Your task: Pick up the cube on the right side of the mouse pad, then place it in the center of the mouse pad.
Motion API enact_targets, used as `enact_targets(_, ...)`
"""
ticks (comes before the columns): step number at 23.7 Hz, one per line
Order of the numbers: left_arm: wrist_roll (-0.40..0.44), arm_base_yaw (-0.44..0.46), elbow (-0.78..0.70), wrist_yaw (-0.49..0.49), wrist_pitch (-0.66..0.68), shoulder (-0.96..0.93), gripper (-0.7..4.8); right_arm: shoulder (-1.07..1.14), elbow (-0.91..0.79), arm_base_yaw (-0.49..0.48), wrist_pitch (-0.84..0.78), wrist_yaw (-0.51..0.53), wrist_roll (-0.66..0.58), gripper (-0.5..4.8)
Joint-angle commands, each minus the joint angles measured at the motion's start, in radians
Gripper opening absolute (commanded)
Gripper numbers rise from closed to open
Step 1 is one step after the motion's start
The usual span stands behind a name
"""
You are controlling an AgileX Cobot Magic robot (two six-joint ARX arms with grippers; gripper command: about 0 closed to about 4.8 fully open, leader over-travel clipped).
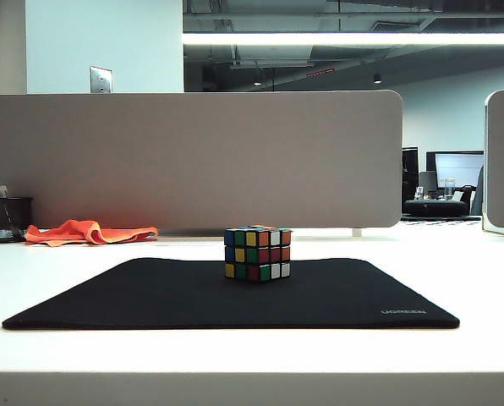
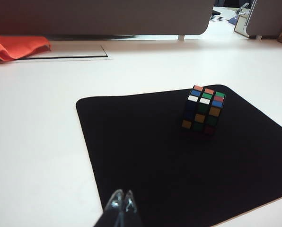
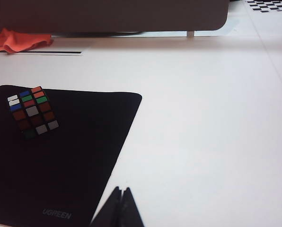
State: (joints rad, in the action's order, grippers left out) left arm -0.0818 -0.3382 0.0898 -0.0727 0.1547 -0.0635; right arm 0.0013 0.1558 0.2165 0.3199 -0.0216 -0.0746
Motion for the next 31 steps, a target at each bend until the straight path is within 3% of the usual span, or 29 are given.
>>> enact_targets(1, 0.001, 0.001, -0.032, 0.011, -0.053, 0.035, -0.05, -0.003, -0.015, 0.000, -0.066, 0.001, 0.010, 0.22)
enact_targets(6, 0.006, 0.001, -0.083, 0.026, -0.064, 0.061, -0.06, -0.003, -0.031, 0.000, -0.091, 0.002, 0.050, 0.22)
enact_targets(10, 0.058, 0.002, -0.084, 0.044, -0.084, 0.061, -0.06, -0.003, -0.035, 0.000, -0.085, 0.001, 0.074, 0.22)
enact_targets(21, 0.068, 0.003, -0.084, 0.081, -0.078, 0.061, -0.06, -0.003, -0.110, 0.001, -0.100, 0.001, 0.087, 0.21)
enact_targets(28, 0.068, 0.003, -0.084, 0.149, -0.179, 0.061, -0.06, -0.003, -0.120, 0.000, -0.326, -0.008, 0.103, -0.01)
enact_targets(31, 0.071, 0.003, -0.084, 0.193, -0.167, 0.061, -0.06, 0.001, -0.125, 0.000, -0.253, -0.025, 0.107, -0.01)
